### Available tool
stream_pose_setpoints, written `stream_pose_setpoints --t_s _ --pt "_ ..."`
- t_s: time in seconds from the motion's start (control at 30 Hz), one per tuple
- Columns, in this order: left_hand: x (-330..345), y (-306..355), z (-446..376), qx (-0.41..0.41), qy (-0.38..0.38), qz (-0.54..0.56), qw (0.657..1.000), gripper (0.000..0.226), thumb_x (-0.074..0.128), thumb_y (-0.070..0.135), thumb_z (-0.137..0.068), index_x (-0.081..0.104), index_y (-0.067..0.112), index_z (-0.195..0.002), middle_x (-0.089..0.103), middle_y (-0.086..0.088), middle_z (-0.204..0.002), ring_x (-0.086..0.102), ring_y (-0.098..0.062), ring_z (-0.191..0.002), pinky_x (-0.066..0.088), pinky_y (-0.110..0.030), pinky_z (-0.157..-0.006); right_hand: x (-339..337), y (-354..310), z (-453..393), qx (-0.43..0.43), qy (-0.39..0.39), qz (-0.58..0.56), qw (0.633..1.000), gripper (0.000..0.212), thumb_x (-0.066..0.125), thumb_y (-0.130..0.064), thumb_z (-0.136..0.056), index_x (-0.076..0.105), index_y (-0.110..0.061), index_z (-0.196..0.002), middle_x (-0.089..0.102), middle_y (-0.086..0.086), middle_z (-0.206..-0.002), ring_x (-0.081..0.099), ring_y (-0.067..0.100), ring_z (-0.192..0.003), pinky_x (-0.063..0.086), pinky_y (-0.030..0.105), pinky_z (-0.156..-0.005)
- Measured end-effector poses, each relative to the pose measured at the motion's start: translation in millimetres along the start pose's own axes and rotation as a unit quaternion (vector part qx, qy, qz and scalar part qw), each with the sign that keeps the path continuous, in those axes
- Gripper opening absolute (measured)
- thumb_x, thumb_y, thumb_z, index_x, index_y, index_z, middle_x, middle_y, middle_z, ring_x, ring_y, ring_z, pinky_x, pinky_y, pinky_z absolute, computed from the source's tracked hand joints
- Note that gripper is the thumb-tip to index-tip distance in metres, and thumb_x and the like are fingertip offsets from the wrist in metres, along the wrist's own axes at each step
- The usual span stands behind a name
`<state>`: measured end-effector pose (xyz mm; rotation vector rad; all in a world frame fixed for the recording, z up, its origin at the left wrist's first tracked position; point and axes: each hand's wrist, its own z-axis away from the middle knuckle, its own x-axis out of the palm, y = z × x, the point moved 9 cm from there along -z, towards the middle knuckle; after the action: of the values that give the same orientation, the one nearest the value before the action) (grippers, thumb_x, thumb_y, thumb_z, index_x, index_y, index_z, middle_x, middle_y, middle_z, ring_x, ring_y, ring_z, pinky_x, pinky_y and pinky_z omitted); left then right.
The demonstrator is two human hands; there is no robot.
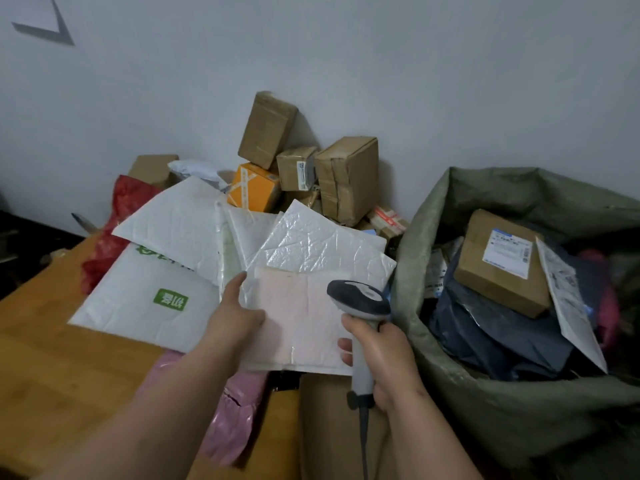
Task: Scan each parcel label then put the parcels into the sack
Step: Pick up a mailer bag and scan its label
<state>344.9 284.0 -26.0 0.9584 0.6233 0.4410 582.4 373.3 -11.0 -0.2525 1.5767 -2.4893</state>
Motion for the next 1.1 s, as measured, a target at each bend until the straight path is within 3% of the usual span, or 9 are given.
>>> stream_pose_setpoints --t_s 0.17,0.23,0.37,0.53,0.63,0.73,0.87,0.97,1.1 --pt "-21.2 18.6 10.5 -0.087 -0.004 0.13 0.988 0.021 0.054 -0.001 -0.094 0.066 0.009 -0.108 0.066 -0.02 -0.101 0.064 -0.031 -0.072 0.059 -0.048 -0.073 9.2 -35.8 9.8 -0.064 -0.069 0.022 0.995 0.017 0.076 -0.021 -0.086 0.071 -0.015 -0.101 0.076 0.002 -0.077 0.072 0.014 -0.071 0.054 0.025 -0.056" --pt "-26.9 23.6 21.1 -0.119 0.004 0.211 0.97 0.006 0.055 0.003 -0.095 0.059 0.001 -0.099 0.063 -0.02 -0.087 0.063 -0.031 -0.065 0.062 -0.048 -0.057 11.4 -47.2 15.8 -0.084 -0.106 0.024 0.991 0.018 0.076 -0.02 -0.087 0.072 -0.013 -0.102 0.075 0.003 -0.074 0.072 0.017 -0.069 0.054 0.026 -0.056" --pt "-23.7 29.3 49.2 -0.155 -0.027 0.293 0.943 0.025 0.026 -0.009 -0.09 0.051 -0.009 -0.092 0.064 -0.019 -0.06 0.061 -0.033 -0.068 0.057 -0.037 -0.042 4.8 -61.1 23.1 -0.099 -0.135 -0.002 0.986 0.016 0.075 -0.018 -0.087 0.073 -0.012 -0.102 0.078 0.006 -0.084 0.074 0.022 -0.081 0.058 0.033 -0.067" --pt "-11.4 52.3 77.2 -0.049 -0.04 0.182 0.981 0.021 0.052 -0.011 -0.094 0.062 -0.009 -0.113 0.067 -0.025 -0.089 0.066 -0.026 -0.071 0.061 -0.033 -0.059 -12.7 -74.8 29.3 -0.115 -0.129 -0.03 0.985 0.017 0.077 -0.018 -0.086 0.074 -0.02 -0.102 0.079 -0.001 -0.095 0.075 0.015 -0.092 0.059 0.024 -0.075" --pt "-20.7 75.6 86.3 0.049 0.04 -0.012 0.998 0.016 0.074 0.021 -0.089 0.073 0.01 -0.1 0.068 -0.012 -0.09 0.061 -0.022 -0.072 0.052 -0.028 -0.058 -26.7 -75.8 29.9 -0.102 -0.107 -0.044 0.988 0.019 0.079 -0.021 -0.084 0.075 -0.017 -0.103 0.08 0.0 -0.094 0.076 0.015 -0.092 0.057 0.026 -0.072" --pt "-22.0 86.7 94.5 0.089 0.072 -0.037 0.993 0.016 0.072 0.037 -0.089 0.074 0.021 -0.086 0.07 -0.008 -0.088 0.062 -0.024 -0.074 0.046 -0.027 -0.057 -39.8 -76.8 30.8 -0.093 -0.095 -0.066 0.989 0.01 0.078 -0.02 -0.085 0.077 -0.018 -0.094 0.08 0.004 -0.092 0.076 0.017 -0.09 0.058 0.029 -0.07" --pt "-22.9 68.5 93.7 0.054 0.086 0.138 0.985 0.021 0.069 0.031 -0.093 0.069 0.011 -0.092 0.068 -0.015 -0.088 0.063 -0.029 -0.07 0.052 -0.034 -0.06 -51.0 -79.9 33.4 -0.091 -0.08 -0.076 0.99 0.017 0.076 -0.021 -0.087 0.073 -0.012 -0.101 0.078 0.01 -0.084 0.077 0.023 -0.081 0.061 0.036 -0.071" --pt "-16.0 39.9 91.6 -0.026 0.086 0.324 0.942 0.011 0.063 0.02 -0.097 0.061 0.011 -0.092 0.068 -0.012 -0.086 0.066 -0.025 -0.064 0.053 -0.035 -0.053 -57.3 -79.3 37.4 -0.088 -0.075 -0.072 0.991 0.02 0.075 -0.022 -0.088 0.071 -0.01 -0.103 0.078 0.01 -0.08 0.076 0.021 -0.075 0.062 0.035 -0.068" --pt "-3.5 23.7 92.0 -0.07 0.07 0.408 0.908 0.006 0.059 0.013 -0.099 0.059 0.014 -0.092 0.071 -0.01 -0.087 0.067 -0.027 -0.075 0.053 -0.038 -0.055 -57.4 -76.3 44.1 -0.081 -0.079 -0.075 0.991 0.023 0.074 -0.021 -0.089 0.071 -0.006 -0.106 0.078 0.008 -0.078 0.074 0.016 -0.068 0.058 0.028 -0.061"
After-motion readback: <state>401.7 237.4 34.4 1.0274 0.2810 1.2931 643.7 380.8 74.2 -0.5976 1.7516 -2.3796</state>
